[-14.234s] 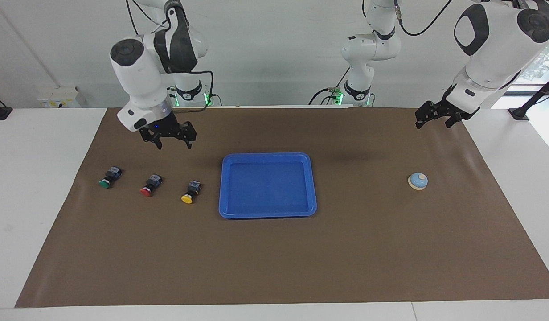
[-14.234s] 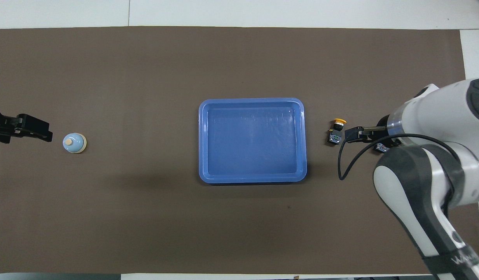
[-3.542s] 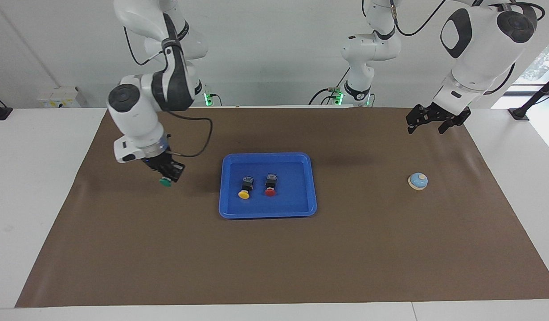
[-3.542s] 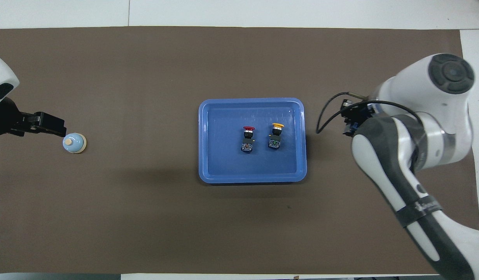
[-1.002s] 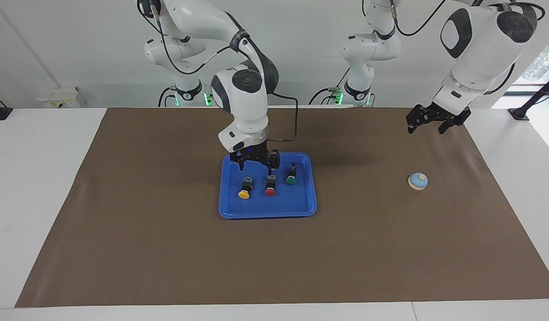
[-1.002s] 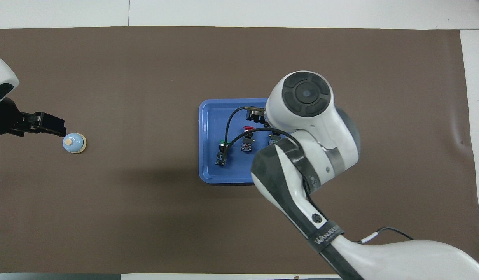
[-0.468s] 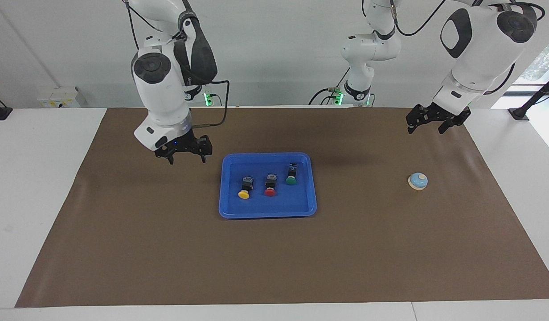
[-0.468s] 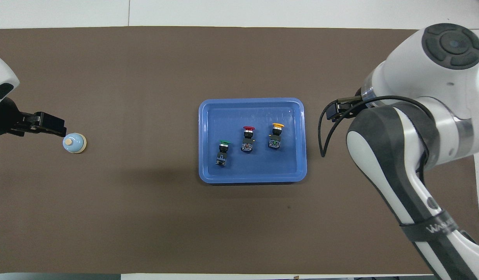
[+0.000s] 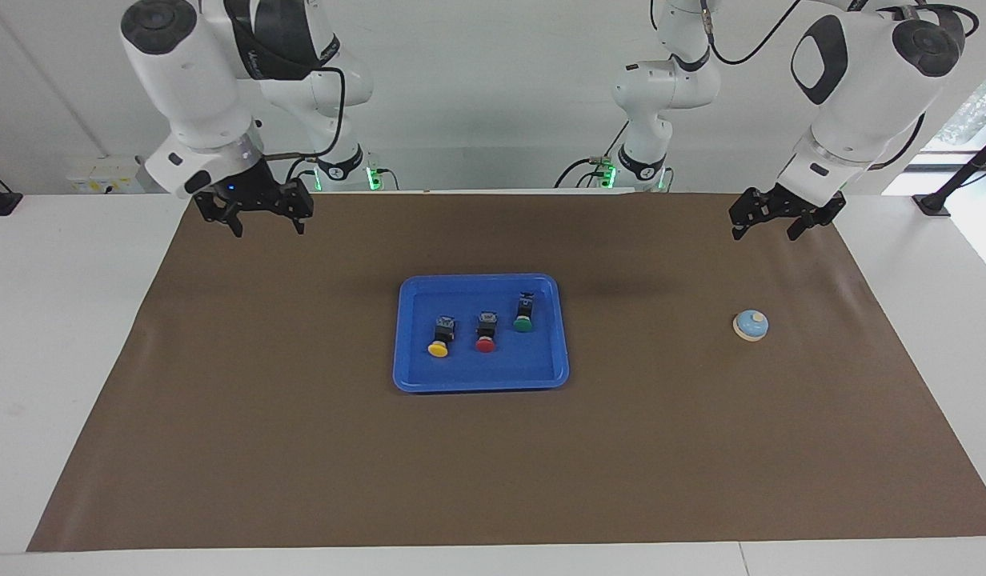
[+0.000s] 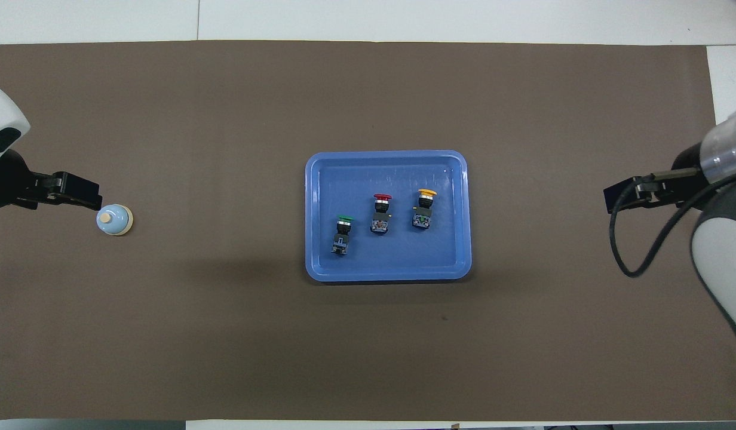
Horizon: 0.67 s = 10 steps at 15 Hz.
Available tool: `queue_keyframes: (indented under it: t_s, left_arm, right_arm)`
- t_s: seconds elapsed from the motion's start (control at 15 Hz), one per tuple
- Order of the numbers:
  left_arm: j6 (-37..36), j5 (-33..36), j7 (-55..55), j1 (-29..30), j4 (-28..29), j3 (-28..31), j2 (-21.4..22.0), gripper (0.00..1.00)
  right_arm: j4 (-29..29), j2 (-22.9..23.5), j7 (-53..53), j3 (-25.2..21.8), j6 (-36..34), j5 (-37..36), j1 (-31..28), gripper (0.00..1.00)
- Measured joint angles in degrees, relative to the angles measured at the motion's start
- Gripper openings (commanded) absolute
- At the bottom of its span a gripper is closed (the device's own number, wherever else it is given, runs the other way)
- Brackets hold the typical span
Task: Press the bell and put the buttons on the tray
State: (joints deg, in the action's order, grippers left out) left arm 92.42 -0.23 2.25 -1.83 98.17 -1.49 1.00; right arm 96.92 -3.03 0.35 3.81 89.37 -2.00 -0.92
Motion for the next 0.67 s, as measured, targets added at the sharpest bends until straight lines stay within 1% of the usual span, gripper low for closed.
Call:
queue_keyframes:
  t_s: [0.13, 0.33, 0.67]
  left_arm:
    - [0.0, 0.0, 0.0, 0.0, 0.0, 0.0, 0.0, 1.00]
    - [0.0, 0.0, 0.0, 0.0, 0.0, 0.0, 0.0, 1.00]
    - [0.0, 0.0, 0.0, 0.0, 0.0, 0.0, 0.0, 1.00]
  right_arm:
    - [-2.2, -0.6, -0.1, 1.0, -2.2, 0.1, -1.8, 1.00]
    - [-5.0, -0.4, -0.1, 1.2, -3.3, 0.3, -1.9, 1.00]
    - [-5.7, 0.5, 0.2, 1.2, -3.3, 3.7, -2.0, 1.00]
